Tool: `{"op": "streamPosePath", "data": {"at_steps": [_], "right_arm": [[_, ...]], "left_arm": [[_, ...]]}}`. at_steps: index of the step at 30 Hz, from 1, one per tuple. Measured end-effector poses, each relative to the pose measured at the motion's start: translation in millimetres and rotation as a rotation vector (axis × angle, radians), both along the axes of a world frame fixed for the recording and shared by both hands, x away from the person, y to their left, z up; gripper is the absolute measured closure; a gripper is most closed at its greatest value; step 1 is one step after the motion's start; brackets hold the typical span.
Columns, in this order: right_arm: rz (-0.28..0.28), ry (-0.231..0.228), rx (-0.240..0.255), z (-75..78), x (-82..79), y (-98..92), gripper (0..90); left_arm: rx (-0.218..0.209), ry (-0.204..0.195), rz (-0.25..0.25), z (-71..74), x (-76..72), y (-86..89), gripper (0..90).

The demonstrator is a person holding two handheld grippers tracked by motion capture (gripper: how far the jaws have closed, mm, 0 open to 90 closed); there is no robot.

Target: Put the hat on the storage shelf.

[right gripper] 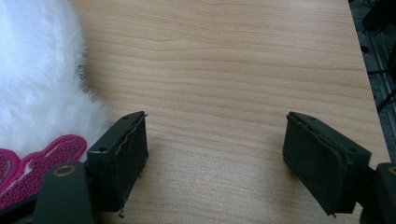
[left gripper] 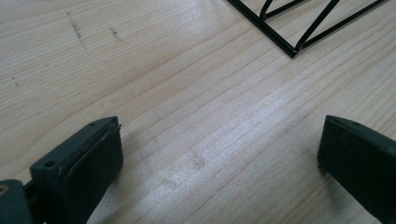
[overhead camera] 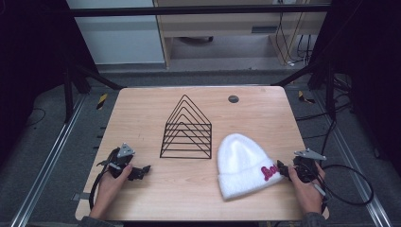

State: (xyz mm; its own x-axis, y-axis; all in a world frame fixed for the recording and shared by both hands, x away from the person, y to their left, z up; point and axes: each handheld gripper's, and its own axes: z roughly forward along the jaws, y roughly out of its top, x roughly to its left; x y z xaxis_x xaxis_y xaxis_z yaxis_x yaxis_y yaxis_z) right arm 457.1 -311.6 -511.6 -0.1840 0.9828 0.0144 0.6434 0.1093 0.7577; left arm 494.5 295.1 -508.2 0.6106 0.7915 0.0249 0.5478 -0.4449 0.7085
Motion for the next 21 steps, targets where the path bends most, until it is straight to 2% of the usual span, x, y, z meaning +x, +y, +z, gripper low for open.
{"op": "streamPosePath", "data": {"at_steps": [16,19,21], "right_arm": [[-0.002,0.001,-0.005,0.1,0.2,0.2,22.0],[0.007,0.004,0.001,0.3,0.9,0.1,20.9],[0.013,0.016,0.021,3.0,0.9,-1.5,21.1]], "left_arm": [[-0.001,-0.001,0.002,-0.1,-0.6,-0.1,0.0],[-0.003,-0.001,0.003,-0.2,-0.9,-0.1,0.0],[-0.001,-0.002,0.002,-0.1,-0.8,0.1,0.0]]}}
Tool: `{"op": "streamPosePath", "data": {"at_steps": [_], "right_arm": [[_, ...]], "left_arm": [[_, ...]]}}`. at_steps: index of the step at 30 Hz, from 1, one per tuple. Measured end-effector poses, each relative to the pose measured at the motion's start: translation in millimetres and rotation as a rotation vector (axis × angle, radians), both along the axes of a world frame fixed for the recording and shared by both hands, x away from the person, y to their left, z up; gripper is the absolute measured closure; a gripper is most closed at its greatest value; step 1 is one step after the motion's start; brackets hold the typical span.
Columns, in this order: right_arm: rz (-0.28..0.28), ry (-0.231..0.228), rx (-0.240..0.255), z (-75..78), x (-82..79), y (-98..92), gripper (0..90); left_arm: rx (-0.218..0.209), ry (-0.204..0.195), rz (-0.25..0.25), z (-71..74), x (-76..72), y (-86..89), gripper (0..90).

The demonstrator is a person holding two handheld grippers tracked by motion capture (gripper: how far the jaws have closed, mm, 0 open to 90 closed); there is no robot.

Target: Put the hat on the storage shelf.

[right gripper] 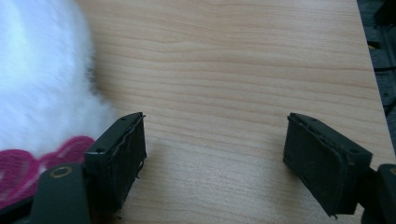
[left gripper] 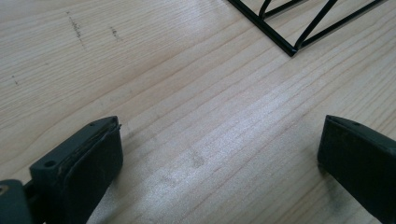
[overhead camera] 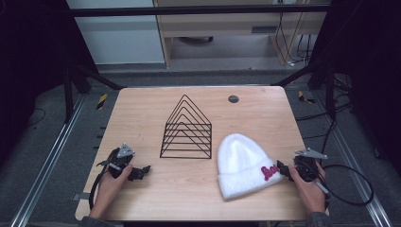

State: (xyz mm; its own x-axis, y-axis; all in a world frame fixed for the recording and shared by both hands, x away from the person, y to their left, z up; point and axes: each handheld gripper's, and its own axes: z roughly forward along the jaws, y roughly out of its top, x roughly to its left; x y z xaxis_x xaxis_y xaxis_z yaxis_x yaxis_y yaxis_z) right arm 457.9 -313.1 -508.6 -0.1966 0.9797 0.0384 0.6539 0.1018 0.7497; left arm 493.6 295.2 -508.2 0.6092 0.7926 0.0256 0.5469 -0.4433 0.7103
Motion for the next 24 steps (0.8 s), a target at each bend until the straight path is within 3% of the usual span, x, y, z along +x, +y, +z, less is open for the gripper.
{"op": "streamPosePath", "data": {"at_steps": [1,5,9,15,22,24], "right_arm": [[0.004,0.002,0.013,2.9,0.0,-0.1,21.1],[0.023,0.008,-0.022,20.7,5.8,3.0,23.2],[0.064,-0.010,-0.057,49.6,13.2,14.7,25.2],[0.174,0.005,-0.087,85.0,30.8,49.6,24.7],[0.272,0.022,-0.143,96.9,51.7,86.6,27.6],[0.314,0.050,-0.156,96.2,62.3,102.3,31.1]], "left_arm": [[-0.004,0.003,0.003,-0.1,-0.2,-0.3,0.0],[0.001,0.000,-0.001,0.1,-0.4,0.2,0.0],[0.000,0.001,-0.001,0.1,-0.5,0.2,0.0],[-0.001,0.001,-0.001,0.0,-0.7,0.2,0.0],[-0.001,0.001,0.000,0.0,-0.7,0.2,0.0],[-0.001,0.001,0.000,0.0,-0.7,0.2,0.0]]}}
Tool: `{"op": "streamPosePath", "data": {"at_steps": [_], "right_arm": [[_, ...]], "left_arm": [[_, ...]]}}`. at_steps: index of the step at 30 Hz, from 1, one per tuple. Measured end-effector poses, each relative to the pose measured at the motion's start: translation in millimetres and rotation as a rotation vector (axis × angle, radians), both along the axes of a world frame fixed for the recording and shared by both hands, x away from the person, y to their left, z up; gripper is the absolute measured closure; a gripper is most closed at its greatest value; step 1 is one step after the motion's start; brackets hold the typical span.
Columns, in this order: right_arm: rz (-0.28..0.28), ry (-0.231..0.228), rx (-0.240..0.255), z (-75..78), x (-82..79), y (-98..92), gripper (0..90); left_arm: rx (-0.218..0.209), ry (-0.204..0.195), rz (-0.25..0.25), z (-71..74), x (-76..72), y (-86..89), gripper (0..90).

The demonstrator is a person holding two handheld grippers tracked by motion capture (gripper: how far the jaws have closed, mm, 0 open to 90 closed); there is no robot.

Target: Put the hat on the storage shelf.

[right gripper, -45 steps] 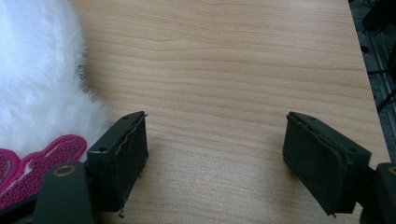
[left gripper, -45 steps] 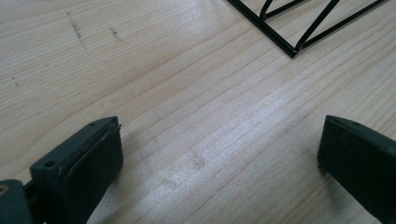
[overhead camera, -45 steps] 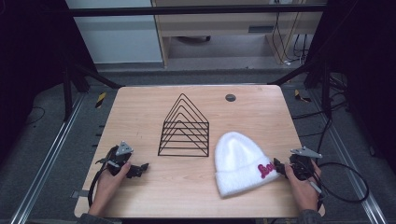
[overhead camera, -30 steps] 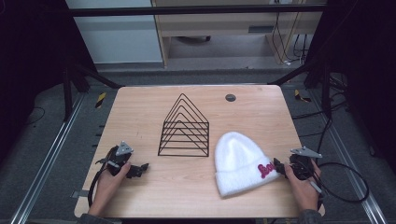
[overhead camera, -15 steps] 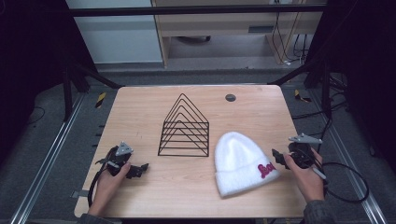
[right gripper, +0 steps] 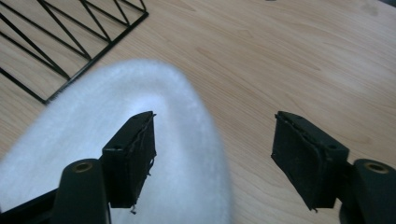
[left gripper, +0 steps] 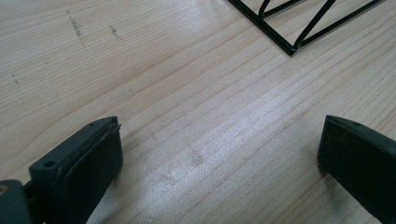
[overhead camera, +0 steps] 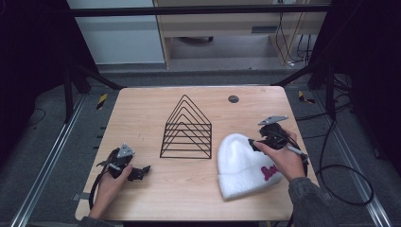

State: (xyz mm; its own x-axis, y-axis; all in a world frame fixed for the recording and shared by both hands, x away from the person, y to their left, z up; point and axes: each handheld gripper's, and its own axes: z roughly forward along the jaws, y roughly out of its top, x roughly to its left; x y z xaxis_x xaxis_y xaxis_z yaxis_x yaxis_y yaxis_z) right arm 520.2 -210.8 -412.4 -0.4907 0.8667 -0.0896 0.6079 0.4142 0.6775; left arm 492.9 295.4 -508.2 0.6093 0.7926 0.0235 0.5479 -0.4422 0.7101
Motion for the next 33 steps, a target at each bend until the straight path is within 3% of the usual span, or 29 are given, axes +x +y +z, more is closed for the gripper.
{"op": "streamPosePath", "data": {"at_steps": [7,20,33], "right_arm": [[0.053,0.044,0.007,-4.9,16.5,21.6,37.1],[0.036,0.153,0.013,-34.3,49.5,31.9,34.4],[0.047,0.222,0.012,-50.5,59.5,37.7,38.3]], "left_arm": [[0.003,0.000,0.001,0.1,-0.1,0.0,0.0],[0.000,0.000,-0.001,0.0,0.2,0.0,0.0],[0.001,-0.001,-0.001,0.0,0.1,0.0,0.0]]}}
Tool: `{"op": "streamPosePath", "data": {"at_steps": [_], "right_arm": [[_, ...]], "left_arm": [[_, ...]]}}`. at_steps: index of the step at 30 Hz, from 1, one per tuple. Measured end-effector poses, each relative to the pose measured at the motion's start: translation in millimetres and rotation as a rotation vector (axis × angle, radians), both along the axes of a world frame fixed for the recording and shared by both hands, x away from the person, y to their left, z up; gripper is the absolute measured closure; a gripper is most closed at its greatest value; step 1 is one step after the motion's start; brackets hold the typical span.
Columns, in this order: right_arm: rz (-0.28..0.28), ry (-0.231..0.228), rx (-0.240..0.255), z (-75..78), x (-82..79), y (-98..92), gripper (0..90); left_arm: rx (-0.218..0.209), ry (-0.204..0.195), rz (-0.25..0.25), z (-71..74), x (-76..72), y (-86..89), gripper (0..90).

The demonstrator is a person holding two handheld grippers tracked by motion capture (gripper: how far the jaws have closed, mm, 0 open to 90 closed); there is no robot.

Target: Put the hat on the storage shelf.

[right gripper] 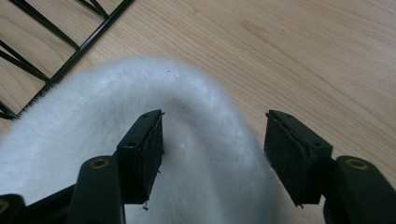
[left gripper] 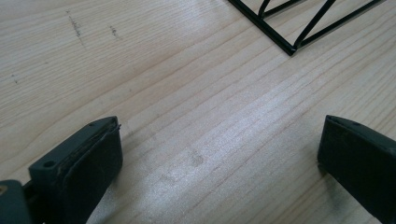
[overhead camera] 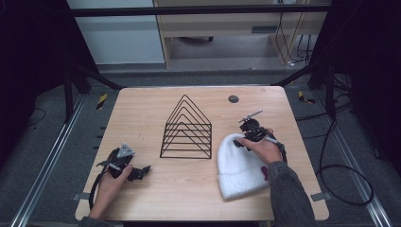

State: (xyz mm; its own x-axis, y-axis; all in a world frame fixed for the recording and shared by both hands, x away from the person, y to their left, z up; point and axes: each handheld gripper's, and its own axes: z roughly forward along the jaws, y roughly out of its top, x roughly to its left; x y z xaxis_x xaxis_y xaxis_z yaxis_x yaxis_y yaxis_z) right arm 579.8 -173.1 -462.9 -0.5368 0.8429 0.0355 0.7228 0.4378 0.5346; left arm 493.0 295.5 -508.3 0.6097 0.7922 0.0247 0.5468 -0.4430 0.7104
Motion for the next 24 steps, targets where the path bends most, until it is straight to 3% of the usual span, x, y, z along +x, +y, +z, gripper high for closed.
{"op": "streamPosePath", "data": {"at_steps": [12,18,24], "right_arm": [[0.021,0.008,0.006,-2.4,-0.9,1.9,59.1],[0.052,0.013,0.003,0.2,-4.2,0.2,79.9],[0.078,-0.038,0.022,16.6,-18.1,-1.5,82.4]], "left_arm": [[0.003,0.001,-0.002,0.1,0.1,0.2,0.0],[0.003,0.001,-0.002,0.1,0.1,0.2,0.0],[0.000,0.000,0.000,0.0,0.0,0.0,0.0]]}}
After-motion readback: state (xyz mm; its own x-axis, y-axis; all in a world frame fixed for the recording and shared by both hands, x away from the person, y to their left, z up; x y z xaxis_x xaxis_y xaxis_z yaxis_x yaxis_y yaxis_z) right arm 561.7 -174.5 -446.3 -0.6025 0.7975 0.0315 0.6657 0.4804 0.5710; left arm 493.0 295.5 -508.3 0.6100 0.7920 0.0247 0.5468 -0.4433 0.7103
